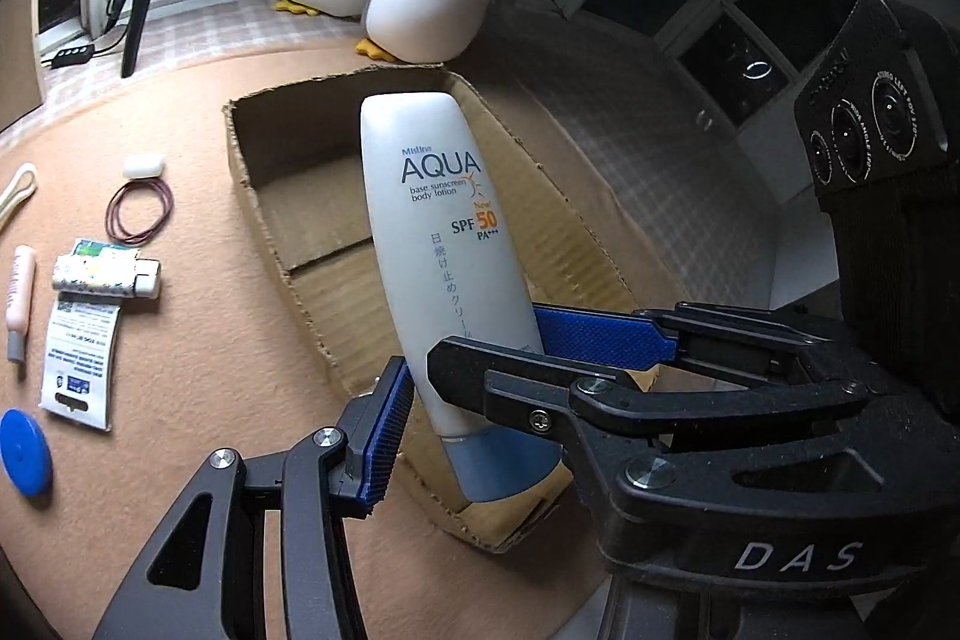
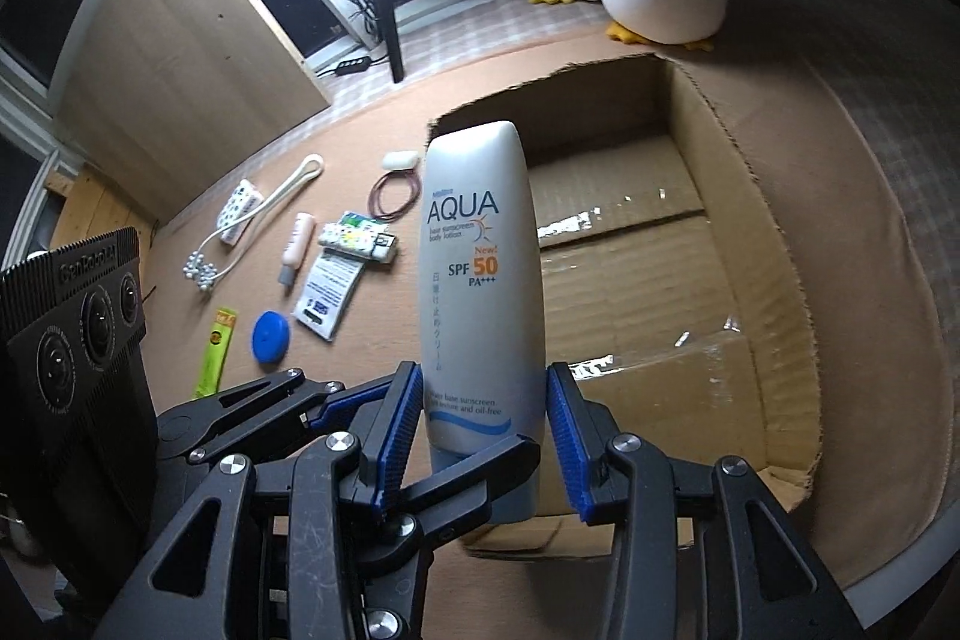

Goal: Organize objects
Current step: 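Lift the sunscreen tube with the right tool and lower it into the cardboard box, then open the right tool to release the tube in the box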

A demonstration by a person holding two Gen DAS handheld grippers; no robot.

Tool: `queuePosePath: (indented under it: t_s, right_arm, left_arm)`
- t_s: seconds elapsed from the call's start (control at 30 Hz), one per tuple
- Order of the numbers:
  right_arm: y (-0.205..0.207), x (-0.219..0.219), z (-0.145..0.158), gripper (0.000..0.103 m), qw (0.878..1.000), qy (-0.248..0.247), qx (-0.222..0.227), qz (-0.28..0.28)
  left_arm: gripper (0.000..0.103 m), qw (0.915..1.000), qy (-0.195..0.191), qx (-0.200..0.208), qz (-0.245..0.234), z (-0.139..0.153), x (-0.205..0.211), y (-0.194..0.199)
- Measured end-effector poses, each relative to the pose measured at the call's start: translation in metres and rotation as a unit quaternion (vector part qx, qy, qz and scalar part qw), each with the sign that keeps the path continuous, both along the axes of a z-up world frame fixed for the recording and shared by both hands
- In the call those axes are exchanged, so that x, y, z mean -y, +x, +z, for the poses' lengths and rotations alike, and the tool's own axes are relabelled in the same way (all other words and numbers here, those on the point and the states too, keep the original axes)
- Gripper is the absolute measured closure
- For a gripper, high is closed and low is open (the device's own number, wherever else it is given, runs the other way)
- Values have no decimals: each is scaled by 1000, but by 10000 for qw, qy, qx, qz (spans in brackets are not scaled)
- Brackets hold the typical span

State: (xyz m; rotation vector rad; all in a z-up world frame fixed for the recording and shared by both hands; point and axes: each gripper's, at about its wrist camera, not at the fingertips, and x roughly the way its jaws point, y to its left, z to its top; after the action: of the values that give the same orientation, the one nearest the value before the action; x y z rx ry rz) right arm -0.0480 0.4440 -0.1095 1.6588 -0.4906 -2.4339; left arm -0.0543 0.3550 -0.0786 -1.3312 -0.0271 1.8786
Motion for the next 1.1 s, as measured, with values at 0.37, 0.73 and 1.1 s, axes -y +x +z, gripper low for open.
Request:
queuePosePath:
  t_s: [0.37, 0.73, 1.1]
  right_arm:
    - [2, -3, 5, 26, 9985, 482, -201, -188]
    - [6, 18, 11, 26, 9979, 506, -349, -201]
    - [11, 64, 26, 27, 9947, 729, -721, -16]
  left_arm:
    - [26, 9996, -110, -196, 179, 4, 18, -7]
    - [26, 9991, -158, -184, 340, 7, 62, -5]
    - [26, 9954, -285, -141, 909, 4, 151, -7]
